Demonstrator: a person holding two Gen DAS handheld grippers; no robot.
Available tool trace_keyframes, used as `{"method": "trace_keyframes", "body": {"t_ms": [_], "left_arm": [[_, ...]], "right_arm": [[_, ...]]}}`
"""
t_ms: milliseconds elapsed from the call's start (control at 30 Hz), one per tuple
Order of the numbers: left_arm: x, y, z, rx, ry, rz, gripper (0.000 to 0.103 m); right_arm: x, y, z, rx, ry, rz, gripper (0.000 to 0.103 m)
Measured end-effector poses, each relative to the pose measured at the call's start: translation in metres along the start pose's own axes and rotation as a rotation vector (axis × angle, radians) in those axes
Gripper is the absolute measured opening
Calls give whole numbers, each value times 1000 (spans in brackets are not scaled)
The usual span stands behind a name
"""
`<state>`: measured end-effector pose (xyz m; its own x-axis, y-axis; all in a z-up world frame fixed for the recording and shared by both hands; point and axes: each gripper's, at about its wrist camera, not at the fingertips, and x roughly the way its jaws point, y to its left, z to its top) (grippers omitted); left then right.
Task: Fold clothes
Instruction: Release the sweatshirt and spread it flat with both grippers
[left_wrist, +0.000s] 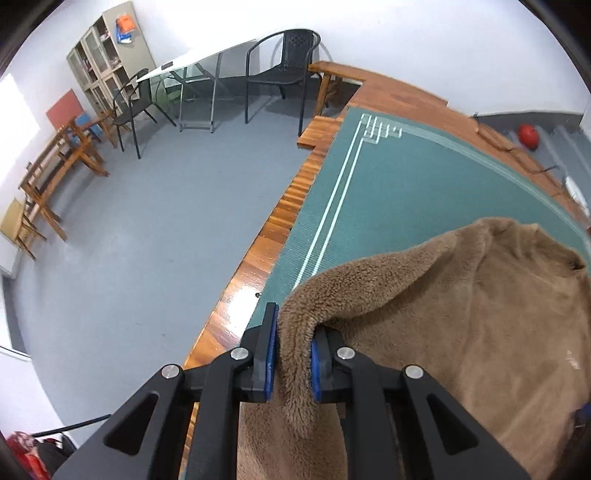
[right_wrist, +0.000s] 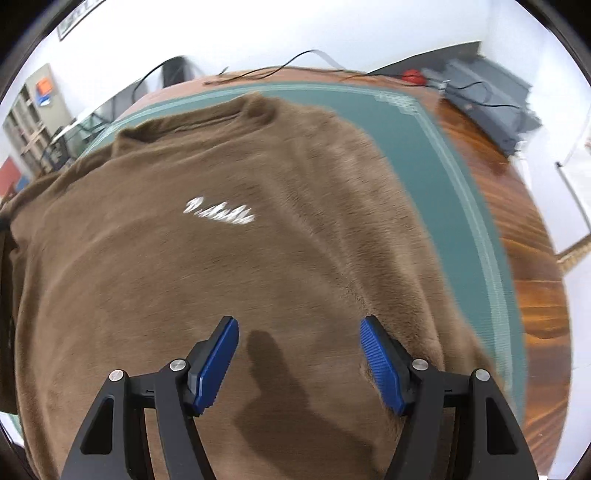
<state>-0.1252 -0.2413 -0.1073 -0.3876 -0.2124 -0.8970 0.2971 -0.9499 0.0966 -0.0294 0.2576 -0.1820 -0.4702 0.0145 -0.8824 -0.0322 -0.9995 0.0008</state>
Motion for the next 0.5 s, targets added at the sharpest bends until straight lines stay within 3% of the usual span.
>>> {"method": "trace_keyframes", "body": {"t_ms": [167, 233, 333, 400, 500], "left_arm": [[12, -13, -12, 11, 62, -41, 23], [5, -18, -20, 26, 57, -63, 42], [-13, -22, -33, 36, 29, -73, 57], [-26, -23, -42, 29, 13, -72, 60], [-43, -27, -58, 11, -3, -79, 64]], "right_arm": [[-18, -24, 1, 22, -25, 80, 70], [-31, -32, -4, 17, -39, 114, 70], [-55, -51, -14, 21, -68, 141, 70], [-71, -64, -21, 23, -88, 160, 70], [-87, -92, -42, 34, -77, 97, 70]]}}
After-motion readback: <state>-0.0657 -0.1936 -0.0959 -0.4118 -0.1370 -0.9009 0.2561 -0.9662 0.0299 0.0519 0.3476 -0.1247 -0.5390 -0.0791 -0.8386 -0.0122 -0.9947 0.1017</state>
